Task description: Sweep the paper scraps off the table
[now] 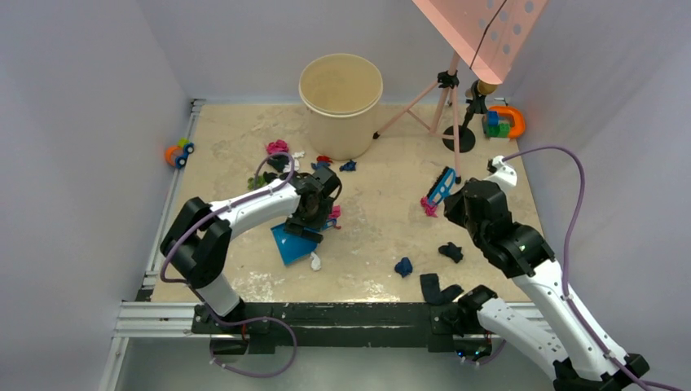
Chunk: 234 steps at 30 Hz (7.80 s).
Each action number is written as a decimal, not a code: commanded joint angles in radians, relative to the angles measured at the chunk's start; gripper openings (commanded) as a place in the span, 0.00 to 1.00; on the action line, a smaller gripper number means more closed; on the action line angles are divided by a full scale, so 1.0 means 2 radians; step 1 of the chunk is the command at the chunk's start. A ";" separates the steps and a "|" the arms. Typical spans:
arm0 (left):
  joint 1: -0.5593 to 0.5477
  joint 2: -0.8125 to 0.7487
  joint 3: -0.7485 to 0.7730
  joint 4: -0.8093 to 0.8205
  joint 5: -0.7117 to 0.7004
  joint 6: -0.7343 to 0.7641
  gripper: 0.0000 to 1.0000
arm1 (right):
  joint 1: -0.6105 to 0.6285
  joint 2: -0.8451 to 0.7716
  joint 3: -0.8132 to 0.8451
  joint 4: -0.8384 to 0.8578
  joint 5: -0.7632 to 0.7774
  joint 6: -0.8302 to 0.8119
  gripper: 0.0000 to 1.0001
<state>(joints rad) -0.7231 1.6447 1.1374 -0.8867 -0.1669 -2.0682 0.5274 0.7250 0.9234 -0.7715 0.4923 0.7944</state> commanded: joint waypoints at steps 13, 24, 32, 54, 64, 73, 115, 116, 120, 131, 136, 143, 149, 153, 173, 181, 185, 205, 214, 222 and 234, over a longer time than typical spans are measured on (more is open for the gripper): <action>0.008 0.072 0.008 0.050 0.007 -0.129 0.67 | 0.000 -0.016 0.020 -0.026 -0.010 -0.009 0.00; 0.014 0.052 0.053 -0.027 -0.054 -0.065 0.31 | 0.000 -0.023 0.015 -0.024 -0.012 -0.009 0.00; 0.015 0.001 0.113 -0.183 -0.105 0.028 0.19 | 0.000 -0.026 0.011 -0.018 -0.001 -0.018 0.00; 0.025 -0.239 0.107 -0.232 -0.262 0.654 0.10 | 0.070 0.145 0.016 0.194 -0.461 -0.146 0.00; 0.057 -0.322 0.128 -0.210 -0.345 0.738 0.03 | 0.208 0.312 0.095 0.197 -0.437 -0.114 0.00; 0.057 -0.414 0.073 -0.120 -0.362 0.783 0.00 | 0.249 0.458 0.190 0.091 -0.315 -0.092 0.00; 0.068 -0.631 -0.082 0.056 -0.413 0.844 0.00 | 0.253 0.829 0.548 0.475 -0.511 0.104 0.00; 0.068 -0.631 -0.082 0.056 -0.408 0.844 0.00 | 0.254 0.837 0.551 0.482 -0.506 0.113 0.00; 0.069 -0.629 -0.083 0.055 -0.400 0.840 0.00 | 0.255 0.867 0.582 0.427 -0.416 0.162 0.00; 0.078 -0.618 -0.081 0.053 -0.394 0.839 0.00 | 0.246 0.787 0.540 0.155 -0.183 0.213 0.00; 0.082 -0.621 -0.082 0.050 -0.387 0.835 0.00 | 0.235 0.672 0.474 0.005 -0.041 0.207 0.00; 0.083 -0.609 -0.081 0.050 -0.379 0.836 0.00 | 0.230 0.547 0.369 0.122 -0.029 0.102 0.00; 0.083 -0.601 -0.085 0.050 -0.376 0.838 0.00 | 0.193 0.573 0.312 0.454 -0.321 0.038 0.00; 0.082 -0.594 -0.085 0.049 -0.379 0.840 0.00 | 0.180 0.677 0.394 0.508 -0.400 0.071 0.00; 0.083 -0.585 -0.088 0.059 -0.357 0.843 0.00 | 0.179 0.596 0.323 0.021 -0.008 0.306 0.00; 0.083 -0.580 -0.086 0.061 -0.347 0.843 0.00 | 0.182 0.496 0.247 0.127 -0.011 0.174 0.00; 0.084 -0.578 -0.086 0.059 -0.343 0.842 0.00 | 0.181 0.434 0.129 0.396 -0.092 0.097 0.00; 0.083 -0.583 -0.088 0.061 -0.341 0.833 0.00 | 0.219 0.741 0.424 0.485 0.015 0.304 0.00; 0.084 -0.583 -0.088 0.059 -0.343 0.832 0.00 | 0.213 0.824 0.515 0.327 0.055 0.407 0.00; 0.083 -0.588 -0.088 0.054 -0.347 0.831 0.00 | 0.201 0.765 0.431 0.179 0.031 0.497 0.00; 0.083 -0.596 -0.089 0.052 -0.343 0.831 0.00 | 0.190 0.499 0.192 0.079 0.077 0.382 0.00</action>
<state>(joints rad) -0.5629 0.4606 0.9665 -0.8013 -0.8444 -0.4004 0.9234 1.8282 1.3632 -0.5133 0.5652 1.7744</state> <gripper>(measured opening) 0.268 0.081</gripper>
